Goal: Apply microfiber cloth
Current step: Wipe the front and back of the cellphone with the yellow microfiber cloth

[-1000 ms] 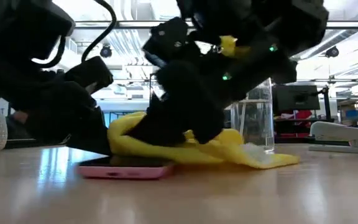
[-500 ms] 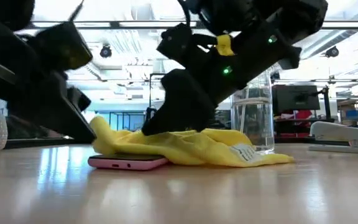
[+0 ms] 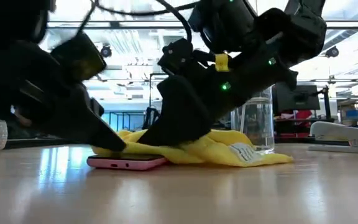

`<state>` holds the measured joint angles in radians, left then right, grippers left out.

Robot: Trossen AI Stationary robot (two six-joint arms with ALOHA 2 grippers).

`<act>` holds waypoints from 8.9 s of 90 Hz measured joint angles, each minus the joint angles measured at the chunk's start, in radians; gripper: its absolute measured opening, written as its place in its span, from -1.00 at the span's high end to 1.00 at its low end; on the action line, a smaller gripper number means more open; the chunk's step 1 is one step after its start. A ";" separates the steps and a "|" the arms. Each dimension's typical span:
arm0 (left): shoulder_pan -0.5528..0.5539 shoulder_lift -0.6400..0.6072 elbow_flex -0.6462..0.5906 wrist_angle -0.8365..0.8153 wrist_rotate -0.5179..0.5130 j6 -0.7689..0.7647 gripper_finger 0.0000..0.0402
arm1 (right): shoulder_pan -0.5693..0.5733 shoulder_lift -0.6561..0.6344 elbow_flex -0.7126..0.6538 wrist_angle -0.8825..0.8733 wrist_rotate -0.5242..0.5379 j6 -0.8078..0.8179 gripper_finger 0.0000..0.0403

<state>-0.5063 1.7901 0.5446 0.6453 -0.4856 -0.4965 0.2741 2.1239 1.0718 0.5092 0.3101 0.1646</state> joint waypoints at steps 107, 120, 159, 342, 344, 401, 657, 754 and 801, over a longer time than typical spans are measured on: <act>0.013 0.065 -0.002 -0.071 -0.133 -0.090 1.00 | 0.039 -0.026 0.003 -0.166 0.023 -0.008 1.00; 0.013 0.066 -0.003 -0.071 -0.124 -0.090 1.00 | 0.072 -0.063 0.001 -0.245 0.050 -0.005 1.00; 0.011 -0.071 -0.019 -0.114 -0.088 0.072 1.00 | 0.045 -0.120 -0.005 -0.062 -0.005 -0.086 1.00; -0.067 0.163 0.022 0.128 0.001 -0.064 1.00 | 0.055 0.057 -0.003 0.145 -0.033 -0.008 1.00; -0.067 0.164 0.022 0.129 0.001 -0.064 1.00 | 0.058 0.057 -0.003 0.145 -0.033 -0.007 1.00; -0.069 0.164 0.022 0.133 -0.002 -0.091 1.00 | -0.060 0.032 -0.073 0.118 0.136 -0.006 1.00; -0.068 0.073 0.008 0.013 0.024 -0.097 1.00 | -0.001 -0.299 -0.254 -0.195 0.338 0.070 1.00; -0.057 -0.114 0.007 -0.296 -0.020 -0.106 1.00 | 0.020 -0.099 -0.161 0.016 0.065 0.105 1.00; -0.061 -0.093 0.014 -0.294 -0.022 -0.133 1.00 | 0.034 0.129 0.151 -0.001 0.020 0.056 1.00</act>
<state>-0.5672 1.6966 0.5587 0.3510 -0.5071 -0.6298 0.3084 2.2524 1.2223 0.5085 0.3298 0.2207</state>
